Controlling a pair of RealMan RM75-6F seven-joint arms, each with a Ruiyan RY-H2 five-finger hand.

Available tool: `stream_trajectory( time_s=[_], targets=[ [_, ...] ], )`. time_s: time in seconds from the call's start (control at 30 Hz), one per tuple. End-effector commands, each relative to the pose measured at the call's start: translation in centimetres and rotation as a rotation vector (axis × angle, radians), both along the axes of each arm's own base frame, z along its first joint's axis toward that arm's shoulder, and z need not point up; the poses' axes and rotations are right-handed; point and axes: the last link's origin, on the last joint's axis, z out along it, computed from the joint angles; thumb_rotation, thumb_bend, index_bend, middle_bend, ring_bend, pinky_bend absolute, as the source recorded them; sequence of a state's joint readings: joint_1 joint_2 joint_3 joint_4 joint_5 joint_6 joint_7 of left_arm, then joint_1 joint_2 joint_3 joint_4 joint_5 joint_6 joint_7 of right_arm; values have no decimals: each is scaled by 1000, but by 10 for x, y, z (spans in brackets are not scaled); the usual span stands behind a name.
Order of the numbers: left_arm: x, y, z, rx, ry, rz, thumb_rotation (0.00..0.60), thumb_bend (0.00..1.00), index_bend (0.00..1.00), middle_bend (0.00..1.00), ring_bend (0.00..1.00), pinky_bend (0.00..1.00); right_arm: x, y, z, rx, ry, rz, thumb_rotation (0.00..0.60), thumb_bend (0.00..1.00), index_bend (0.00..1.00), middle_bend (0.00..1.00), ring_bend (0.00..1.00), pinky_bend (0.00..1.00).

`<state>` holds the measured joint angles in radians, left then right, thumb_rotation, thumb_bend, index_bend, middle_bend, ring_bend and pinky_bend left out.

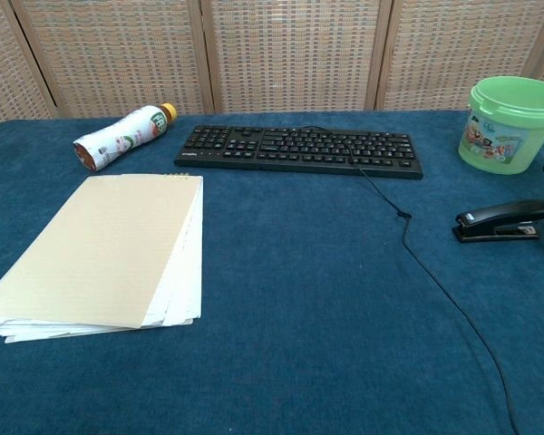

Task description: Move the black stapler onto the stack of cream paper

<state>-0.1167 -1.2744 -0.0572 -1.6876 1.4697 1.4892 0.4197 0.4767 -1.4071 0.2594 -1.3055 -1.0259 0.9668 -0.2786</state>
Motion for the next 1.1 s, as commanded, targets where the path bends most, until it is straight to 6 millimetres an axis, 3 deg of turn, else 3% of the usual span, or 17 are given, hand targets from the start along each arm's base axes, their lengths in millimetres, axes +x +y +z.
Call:
stream_trajectory(
  time_s=[0.03,0.6,0.7,0.9,1.0,1.1],
  targets=[
    [0,1,-1,-2,2,2,600,239,0,0,0,0,-2,-7,-5,7,-9,-15,600,233,356,96,0,128],
    [-3,4,-7,-17,17,15,600,242,0,0,0,0,-4,-21,-39,46,-31,-37,600,251,407,138,1,164],
    [-3,4,-8,-21,18,15,600,242,0,0,0,0,-2,-24,-43,47,-18,-29,600,275,453,182,40,187],
    [-2,2,-9,-34,18,6,600,242,0,0,0,0,-6,-32,-52,28,15,-35,600,394,621,363,245,351],
    [-2,2,-8,-31,13,3,600,242,0,0,0,0,-5,-32,-53,-1,1,-18,600,475,766,527,457,544],
    [-2,2,-8,-30,9,1,600,242,0,0,0,0,-4,-29,-53,-4,-8,6,600,508,808,620,610,696]
  ],
)
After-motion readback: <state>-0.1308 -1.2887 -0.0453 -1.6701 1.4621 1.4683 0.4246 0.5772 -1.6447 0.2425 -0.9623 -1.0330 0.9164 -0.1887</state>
